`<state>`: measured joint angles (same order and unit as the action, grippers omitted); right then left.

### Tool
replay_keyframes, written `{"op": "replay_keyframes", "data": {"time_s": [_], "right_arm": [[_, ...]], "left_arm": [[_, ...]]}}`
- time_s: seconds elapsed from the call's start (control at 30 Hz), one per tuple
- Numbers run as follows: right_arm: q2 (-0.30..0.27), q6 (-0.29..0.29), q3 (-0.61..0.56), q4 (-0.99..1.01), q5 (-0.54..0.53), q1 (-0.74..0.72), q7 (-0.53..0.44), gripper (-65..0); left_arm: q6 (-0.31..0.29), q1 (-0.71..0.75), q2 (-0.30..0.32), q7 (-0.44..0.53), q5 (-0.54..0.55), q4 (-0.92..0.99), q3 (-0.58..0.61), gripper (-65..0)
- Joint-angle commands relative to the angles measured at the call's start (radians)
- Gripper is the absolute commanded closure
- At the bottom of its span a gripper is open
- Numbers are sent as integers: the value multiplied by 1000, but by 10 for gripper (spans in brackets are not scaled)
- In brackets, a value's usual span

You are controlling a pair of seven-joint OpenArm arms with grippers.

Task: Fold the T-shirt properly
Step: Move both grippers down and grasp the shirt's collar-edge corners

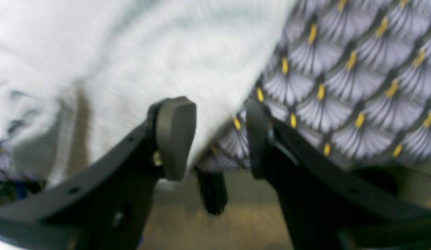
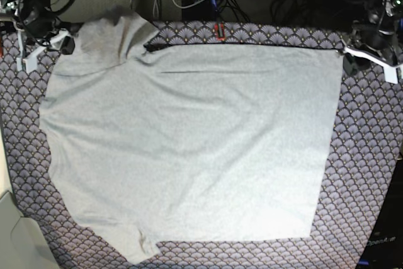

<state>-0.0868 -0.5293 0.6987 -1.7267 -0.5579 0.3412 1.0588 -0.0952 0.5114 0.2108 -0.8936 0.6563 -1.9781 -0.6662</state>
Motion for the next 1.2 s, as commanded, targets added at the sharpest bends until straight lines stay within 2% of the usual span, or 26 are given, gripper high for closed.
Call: {"op": "replay_keyframes", "data": {"time_s": [0.0,0.1,0.23,0.53,0.87,0.97,1.13,1.17], "right_arm": [[-20,-24,8,-3,-20,-4,-16,-290],[-17,-55,8,20,-20,-1,-15,-289],[-14,-64,5,21,-20,0,-15,-289],[-5,-64,-3,95,-20,2,-15,-289],[37,-64,-89,93,-20,20,-16,-282],[37,-64,-89,93,-20,19,-21,-219],[32,-64,-87,96,-20,11,-19,0],[32,-64,-87,96,-20,11,-19,0]], "left_arm": [[-1,2,9,15,7,-8,-8,-222],[-1,3,9,15,7,6,-8,-220],[-1,3,9,15,7,20,-8,-220],[-1,3,9,15,7,20,-8,-220],[-1,-1,11,15,7,20,-10,-221],[-1,-3,11,15,7,21,-10,-221],[-1,-33,11,17,7,102,-10,-223],[-1,-43,11,17,9,133,-10,-223]]}}
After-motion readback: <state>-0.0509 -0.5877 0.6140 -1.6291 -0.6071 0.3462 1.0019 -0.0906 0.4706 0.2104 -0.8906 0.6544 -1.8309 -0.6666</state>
